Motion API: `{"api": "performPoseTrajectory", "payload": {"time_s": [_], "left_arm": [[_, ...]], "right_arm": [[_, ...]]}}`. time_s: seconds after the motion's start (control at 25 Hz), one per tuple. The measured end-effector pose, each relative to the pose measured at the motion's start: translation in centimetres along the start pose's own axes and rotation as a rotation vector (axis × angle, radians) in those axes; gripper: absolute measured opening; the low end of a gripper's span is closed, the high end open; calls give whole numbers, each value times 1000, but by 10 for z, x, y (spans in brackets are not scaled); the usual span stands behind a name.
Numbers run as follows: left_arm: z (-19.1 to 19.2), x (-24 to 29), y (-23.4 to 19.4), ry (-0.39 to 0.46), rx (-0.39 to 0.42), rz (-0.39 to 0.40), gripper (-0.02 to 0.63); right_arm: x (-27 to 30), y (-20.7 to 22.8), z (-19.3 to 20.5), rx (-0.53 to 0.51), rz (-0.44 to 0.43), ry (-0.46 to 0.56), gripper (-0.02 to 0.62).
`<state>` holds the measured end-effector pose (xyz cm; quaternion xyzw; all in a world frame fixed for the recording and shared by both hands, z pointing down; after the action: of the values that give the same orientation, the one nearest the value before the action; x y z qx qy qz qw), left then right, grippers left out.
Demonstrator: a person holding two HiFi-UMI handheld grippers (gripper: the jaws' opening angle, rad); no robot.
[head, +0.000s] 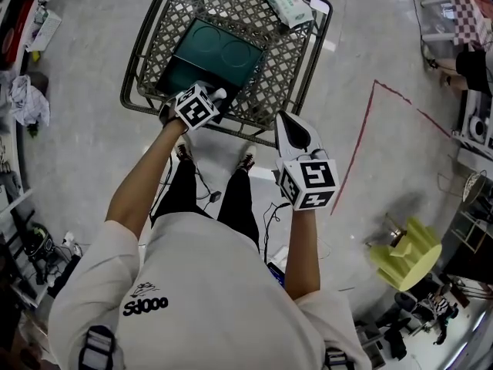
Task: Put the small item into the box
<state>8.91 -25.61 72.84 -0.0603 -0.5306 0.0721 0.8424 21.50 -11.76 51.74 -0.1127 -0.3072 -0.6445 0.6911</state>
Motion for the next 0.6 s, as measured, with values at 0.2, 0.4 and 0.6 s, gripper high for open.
{"api": "performPoseTrajectory", "payload": {"time_s": [0.2, 0.4, 0.6], "left_arm": [[-1, 10, 2, -39, 12, 17, 127], [-2, 16, 3, -60, 42, 23, 127], [-6, 12, 8, -50, 48, 47, 127]], "right_arm": [[0, 4, 4, 8, 9, -12, 11], [-2, 8, 6, 24, 27, -14, 11], [-4, 8, 9, 26, 30, -17, 11]]}}
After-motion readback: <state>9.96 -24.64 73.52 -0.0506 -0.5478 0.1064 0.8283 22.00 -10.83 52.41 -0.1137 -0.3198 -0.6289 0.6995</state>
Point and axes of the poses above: the fingertips, and each gripper's own axes: x forward along the fingers, y to its right, z out of its underside, the point moved 6 cm from there along -x, backward along the fingers, and after that the axes turned 2 degrees about x, right-handed, at the moved point
